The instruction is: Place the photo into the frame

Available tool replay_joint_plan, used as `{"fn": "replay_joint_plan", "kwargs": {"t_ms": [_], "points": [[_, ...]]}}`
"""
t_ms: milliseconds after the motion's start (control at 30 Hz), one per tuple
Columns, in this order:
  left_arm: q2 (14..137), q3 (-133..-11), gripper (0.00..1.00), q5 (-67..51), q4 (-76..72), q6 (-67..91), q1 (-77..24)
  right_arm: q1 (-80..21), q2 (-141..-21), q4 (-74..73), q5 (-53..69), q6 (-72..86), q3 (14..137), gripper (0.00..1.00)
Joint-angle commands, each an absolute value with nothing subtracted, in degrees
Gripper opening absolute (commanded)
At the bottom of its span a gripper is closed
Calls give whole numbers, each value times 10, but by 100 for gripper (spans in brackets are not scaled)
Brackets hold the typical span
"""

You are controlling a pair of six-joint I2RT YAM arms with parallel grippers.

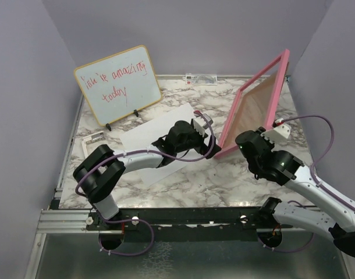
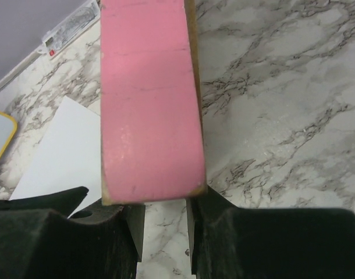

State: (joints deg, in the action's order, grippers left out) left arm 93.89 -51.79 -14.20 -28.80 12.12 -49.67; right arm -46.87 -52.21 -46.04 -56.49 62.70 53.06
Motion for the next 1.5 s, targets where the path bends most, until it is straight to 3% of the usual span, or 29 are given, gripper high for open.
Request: {"fn": "replay_joint_plan", "kwargs": {"t_ms": [0,200,367,700,1167,1300,1467], "points": [[997,-583,92,-129,-218,217,-464,-470,-481,-498,-563,705,501,6],[1041,-641,88,-131,-169,407,-428,-470,-394,-448,-547,709,431,6],[1138,-755,88,-100,-29,392,-428,-470,-348,-468,-554,734,412,6],[1255,-857,86,-157,67,374,-434,-470,-254,-434,-550,687,391,6],[1295,-883,49,-270,51,395,-435,-470,-207,-471,-532,741,364,6],[1296,-890,44,-276,44,402,-432,-470,-189,-503,-525,779,354,7],[1302,-907,45,-309,36,416,-426,-470,-171,-524,-518,805,342,7]]}}
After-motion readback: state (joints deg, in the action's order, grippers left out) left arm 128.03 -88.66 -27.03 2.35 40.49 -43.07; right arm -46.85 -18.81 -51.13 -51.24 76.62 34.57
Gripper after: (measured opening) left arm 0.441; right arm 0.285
